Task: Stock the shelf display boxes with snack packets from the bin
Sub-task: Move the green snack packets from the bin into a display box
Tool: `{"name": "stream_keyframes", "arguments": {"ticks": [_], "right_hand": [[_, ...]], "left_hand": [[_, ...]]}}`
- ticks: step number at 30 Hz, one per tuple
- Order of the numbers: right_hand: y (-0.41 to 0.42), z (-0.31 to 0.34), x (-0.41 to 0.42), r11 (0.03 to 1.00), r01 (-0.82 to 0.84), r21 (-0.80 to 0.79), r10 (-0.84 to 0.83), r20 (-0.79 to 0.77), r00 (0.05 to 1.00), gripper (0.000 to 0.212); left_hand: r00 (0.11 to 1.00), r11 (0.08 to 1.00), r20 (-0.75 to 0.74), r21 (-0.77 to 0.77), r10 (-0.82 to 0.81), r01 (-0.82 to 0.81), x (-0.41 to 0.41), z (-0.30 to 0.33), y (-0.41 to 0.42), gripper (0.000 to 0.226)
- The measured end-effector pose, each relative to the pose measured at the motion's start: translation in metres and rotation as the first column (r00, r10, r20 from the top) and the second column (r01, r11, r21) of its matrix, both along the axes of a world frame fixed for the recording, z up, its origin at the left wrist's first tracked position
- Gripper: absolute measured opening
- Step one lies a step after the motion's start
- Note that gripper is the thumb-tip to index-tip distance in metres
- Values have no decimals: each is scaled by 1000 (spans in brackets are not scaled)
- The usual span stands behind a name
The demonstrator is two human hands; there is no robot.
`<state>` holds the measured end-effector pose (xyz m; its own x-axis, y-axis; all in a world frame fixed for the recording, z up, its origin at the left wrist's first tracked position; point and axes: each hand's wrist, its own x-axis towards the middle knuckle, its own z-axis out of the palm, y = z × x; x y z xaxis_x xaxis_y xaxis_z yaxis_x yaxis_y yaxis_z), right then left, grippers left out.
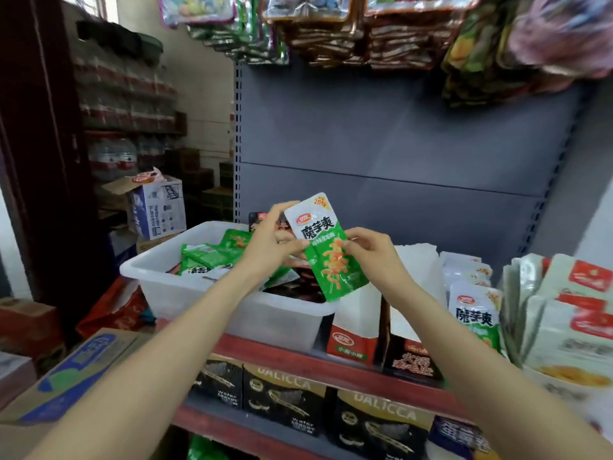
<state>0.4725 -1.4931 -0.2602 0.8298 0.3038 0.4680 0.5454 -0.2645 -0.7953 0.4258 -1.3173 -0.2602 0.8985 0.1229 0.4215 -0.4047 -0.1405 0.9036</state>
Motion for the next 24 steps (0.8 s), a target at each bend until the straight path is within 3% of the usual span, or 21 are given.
{"name": "stream_keyframes", "arguments": {"ticks": [3,6,12,14,24], "right_hand": [[-34,8,-7,995,5,104,-3,-23,1000,13],[-70,13,-14,992,57,109,-56,-14,998,13],[-147,25,-20,972,229,-53,-224,88,971,68],[-166,31,-20,950,287,-127,-270,132,954,75],[-203,31,-8,735,520,-434,-357,405,842,19]], "left_hand": [[998,1000,48,8,-29,29,10,5,-31,60],[995,996,41,35,-89,88,18,9,-65,59],[981,958,49,229,-188,172,31,6,-145,57],[980,948,64,273,-189,165,36,7,-168,57],[978,859,172,512,-122,18,46,-9,-208,56]]}}
